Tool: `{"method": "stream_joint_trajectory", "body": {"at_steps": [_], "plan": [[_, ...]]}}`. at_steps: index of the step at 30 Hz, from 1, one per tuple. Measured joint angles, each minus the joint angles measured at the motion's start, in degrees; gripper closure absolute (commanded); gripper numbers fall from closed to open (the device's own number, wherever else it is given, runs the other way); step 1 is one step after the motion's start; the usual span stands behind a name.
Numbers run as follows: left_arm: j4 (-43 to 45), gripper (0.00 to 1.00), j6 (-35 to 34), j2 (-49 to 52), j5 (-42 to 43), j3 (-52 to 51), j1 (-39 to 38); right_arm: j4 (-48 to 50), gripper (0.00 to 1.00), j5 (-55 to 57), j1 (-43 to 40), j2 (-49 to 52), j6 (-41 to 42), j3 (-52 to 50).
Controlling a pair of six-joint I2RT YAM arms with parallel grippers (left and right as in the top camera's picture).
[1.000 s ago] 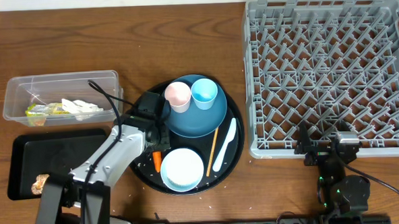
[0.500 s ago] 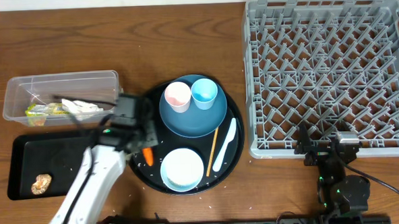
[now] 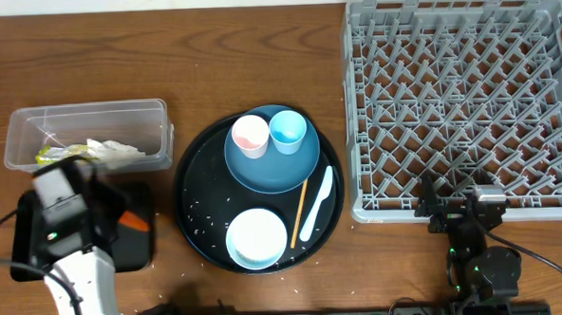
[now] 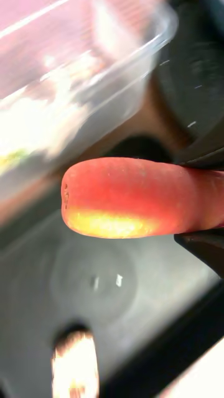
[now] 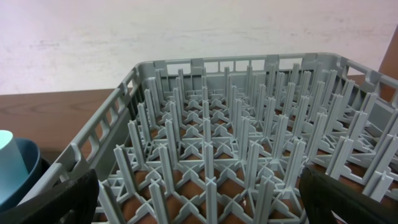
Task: Sort waste into correct bins and load items into the dishwasher rack
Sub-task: 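Carry the carrot with the left gripper and release it on the black tray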
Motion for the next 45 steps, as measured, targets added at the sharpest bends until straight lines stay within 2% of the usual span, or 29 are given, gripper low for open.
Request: {"method": "stream_joint_trajectory", "body": {"at_steps": [5,9,17,23,25,26,37,40,45], "plan": [[0.9,0.79,-3.19,2.99,-0.04,0.0,10.25,0.0,0.01,0.0,0.0,0.0,0.0,0.0],[3.52,0.79,-4.85,8.59,-0.02,0.0,14.62,0.02,0.01,0.0,0.0,0.0,0.0,0.0],[12.04,0.78,-5.95,20.11,0.0,0.0,16.44,0.0,0.01,0.0,0.0,0.0,0.0,0.0],[16.33,0.78,-6.12,22.64,0.0,0.0,16.44,0.0,0.01,0.0,0.0,0.0,0.0,0.0],[17.33,0.41,-6.1,22.73,0.0,0.0,16.44,0.0,0.01,0.0,0.0,0.0,0.0,0.0],[17.88,0.34,-5.9,22.73,-0.02,0.0,16.44,0.0,0.01,0.0,0.0,0.0,0.0,0.0],[18.8,0.3,-6.29,21.44,1.79,0.04,16.48,0.0,0.01,0.0,0.0,0.0,0.0,0.0],[18.53,0.26,-6.29,17.94,4.9,0.74,16.2,0.0,0.01,0.0,0.0,0.0,0.0,0.0],[15.21,0.26,-6.32,8.55,9.29,3.56,12.76,0.0,0.01,-0.02,0.0,0.0,0.0,0.0]]}}
